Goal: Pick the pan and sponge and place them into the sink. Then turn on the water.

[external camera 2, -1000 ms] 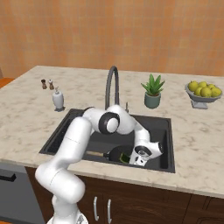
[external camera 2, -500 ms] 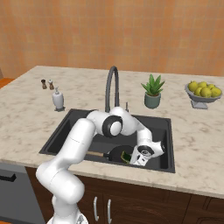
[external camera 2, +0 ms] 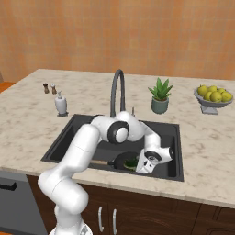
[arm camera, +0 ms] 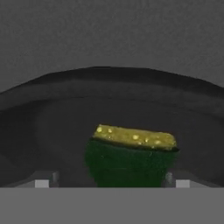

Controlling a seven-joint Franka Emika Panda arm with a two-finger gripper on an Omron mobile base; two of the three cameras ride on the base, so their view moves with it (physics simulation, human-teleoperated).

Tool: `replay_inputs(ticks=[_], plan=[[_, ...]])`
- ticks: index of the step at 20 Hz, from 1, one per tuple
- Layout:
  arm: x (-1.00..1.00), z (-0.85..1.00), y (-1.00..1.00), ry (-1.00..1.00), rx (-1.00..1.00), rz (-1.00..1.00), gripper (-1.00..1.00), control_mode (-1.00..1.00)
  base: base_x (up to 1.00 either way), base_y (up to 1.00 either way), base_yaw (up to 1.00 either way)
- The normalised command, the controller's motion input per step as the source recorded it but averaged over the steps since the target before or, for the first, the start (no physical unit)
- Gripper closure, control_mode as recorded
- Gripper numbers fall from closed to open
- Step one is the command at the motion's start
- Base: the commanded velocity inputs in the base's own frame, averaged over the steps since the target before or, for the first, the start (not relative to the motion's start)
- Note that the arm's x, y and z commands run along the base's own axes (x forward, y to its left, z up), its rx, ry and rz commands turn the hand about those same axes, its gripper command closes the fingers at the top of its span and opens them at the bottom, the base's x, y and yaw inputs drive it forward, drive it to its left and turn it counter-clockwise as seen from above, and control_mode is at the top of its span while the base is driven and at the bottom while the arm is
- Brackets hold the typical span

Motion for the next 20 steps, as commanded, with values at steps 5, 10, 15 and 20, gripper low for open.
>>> replay_inputs(ticks=[5, 10, 15, 20], plan=[[-0.48, 0.97, 0.0, -0.22, 0.0, 0.0, -1.0, -1.0, 0.0, 0.0, 0.0], [-0.56, 1.0, 0.02, -0.27, 0.0, 0.0, -1.0, -1.0, 0.0, 0.0, 0.0], [-0.41, 1.0, 0.04, -0.21, 0.0, -0.06, -1.0, -1.0, 0.0, 0.0, 0.0], [-0.22, 0.95, 0.06, -0.11, 0.02, -0.12, -1.0, -1.0, 0.0, 0.0, 0.0]])
